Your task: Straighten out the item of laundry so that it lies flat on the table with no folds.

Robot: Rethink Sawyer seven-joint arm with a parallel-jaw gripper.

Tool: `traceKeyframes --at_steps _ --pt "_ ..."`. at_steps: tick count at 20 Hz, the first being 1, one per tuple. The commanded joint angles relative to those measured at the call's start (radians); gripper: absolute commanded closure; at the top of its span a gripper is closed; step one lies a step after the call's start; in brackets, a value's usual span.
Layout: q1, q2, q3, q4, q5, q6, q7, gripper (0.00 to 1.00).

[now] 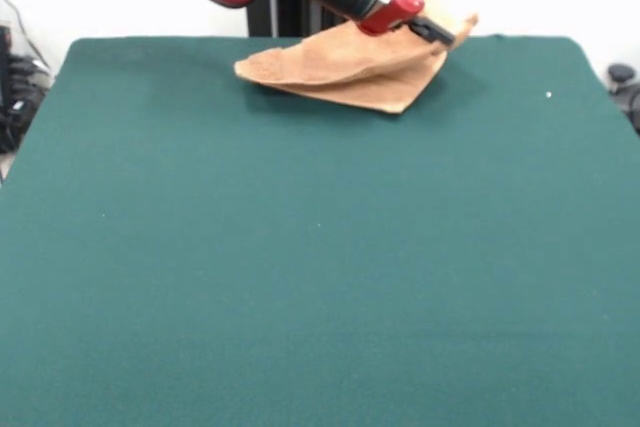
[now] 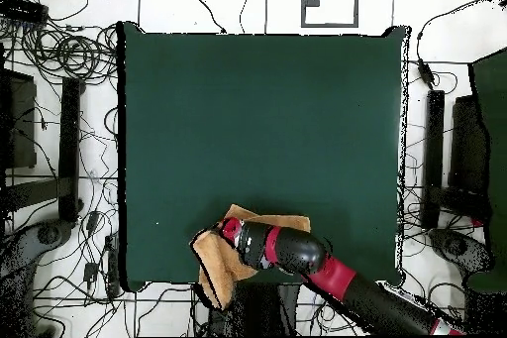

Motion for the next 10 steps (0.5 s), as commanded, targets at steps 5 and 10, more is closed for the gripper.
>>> traceKeyframes --at_steps 5,10 --pt "0.057 0.000 0.066 -0.230 0.062 0.124 -0.006 1.00" --pt "0.088 -0.030 0.035 -0.263 0.055 0.092 0.028 1.00"
